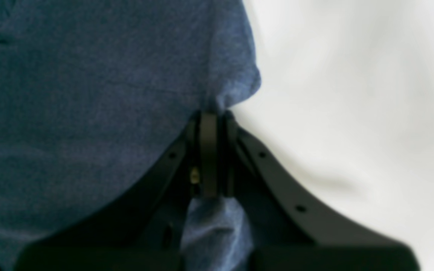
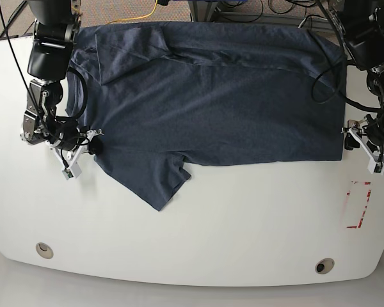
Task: Layout the t-shirt on the table in an organized manner, then fold the t-shirt properly
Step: 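Release the shoulders and move both grippers to the shirt's side edges, then grasp the shirt side edges with both grippers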
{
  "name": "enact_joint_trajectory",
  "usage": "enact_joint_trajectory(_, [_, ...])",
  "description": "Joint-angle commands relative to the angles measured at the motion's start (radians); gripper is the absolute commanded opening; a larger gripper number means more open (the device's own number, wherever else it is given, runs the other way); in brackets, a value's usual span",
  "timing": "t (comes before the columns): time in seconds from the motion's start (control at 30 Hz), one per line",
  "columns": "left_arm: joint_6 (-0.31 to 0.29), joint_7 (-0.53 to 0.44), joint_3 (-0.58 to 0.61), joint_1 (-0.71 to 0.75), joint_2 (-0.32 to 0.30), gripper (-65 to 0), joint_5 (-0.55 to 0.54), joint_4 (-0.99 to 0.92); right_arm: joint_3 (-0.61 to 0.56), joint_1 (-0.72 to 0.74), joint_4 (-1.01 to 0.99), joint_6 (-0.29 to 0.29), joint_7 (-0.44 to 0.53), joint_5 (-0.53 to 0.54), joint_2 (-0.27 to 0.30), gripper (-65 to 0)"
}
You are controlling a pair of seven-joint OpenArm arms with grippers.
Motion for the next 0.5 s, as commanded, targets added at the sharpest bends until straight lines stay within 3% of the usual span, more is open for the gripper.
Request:
enact_joint_trajectory(0.0, [-0.002, -0.021, 0.001, -0.043, -0.021, -27.1, -0.010, 0.004, 0.003, 0.023, 0.013, 0.002, 0.024, 0.017, 0.017, -65.0])
enact_joint_trajectory(0.47, [-0.002, -0.024, 0.002, -0.131, 0.010, -27.1, -0.012, -0.203, 0.003, 0.022, 0.013, 0.002, 0.024, 0.019, -0.001, -65.0])
